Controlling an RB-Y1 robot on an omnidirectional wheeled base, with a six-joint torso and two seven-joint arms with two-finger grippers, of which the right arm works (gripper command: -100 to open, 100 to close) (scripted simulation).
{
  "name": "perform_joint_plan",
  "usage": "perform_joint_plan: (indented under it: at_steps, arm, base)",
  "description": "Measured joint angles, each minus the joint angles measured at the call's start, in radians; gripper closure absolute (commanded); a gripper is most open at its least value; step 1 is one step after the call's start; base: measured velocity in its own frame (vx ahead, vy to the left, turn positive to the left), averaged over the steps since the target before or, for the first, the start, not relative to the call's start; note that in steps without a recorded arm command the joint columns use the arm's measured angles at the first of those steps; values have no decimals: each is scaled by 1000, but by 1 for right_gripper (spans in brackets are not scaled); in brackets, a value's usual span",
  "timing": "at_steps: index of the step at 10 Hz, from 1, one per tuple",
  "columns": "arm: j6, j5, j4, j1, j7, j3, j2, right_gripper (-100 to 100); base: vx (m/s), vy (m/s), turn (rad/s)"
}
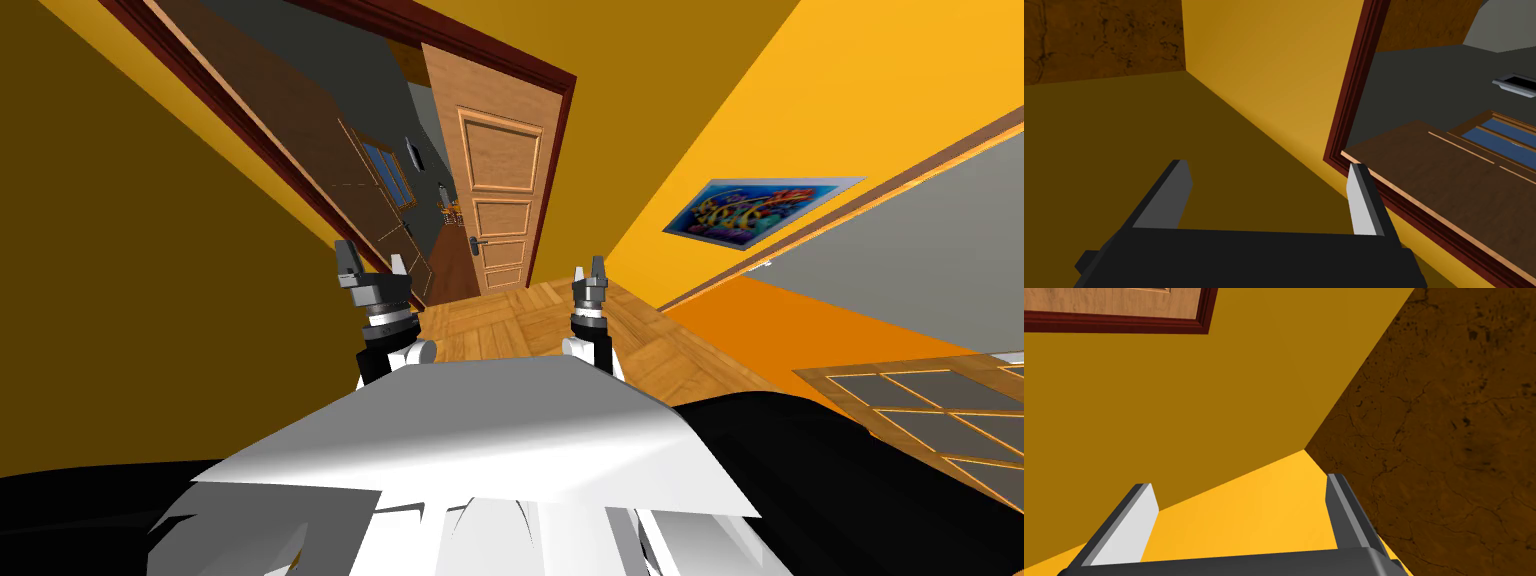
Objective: Push the door open
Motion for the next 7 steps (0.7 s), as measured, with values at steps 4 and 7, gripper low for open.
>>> perform_joint_plan:
  at_steps: [4, 7]
  arm:
    - [2, -1, 51, -28, -13, 34, -9, -100]
    - [6, 4, 112, -66, -23, 85, -10, -100]
  base:
    - [171, 52, -80]
    - [185, 55, -100]
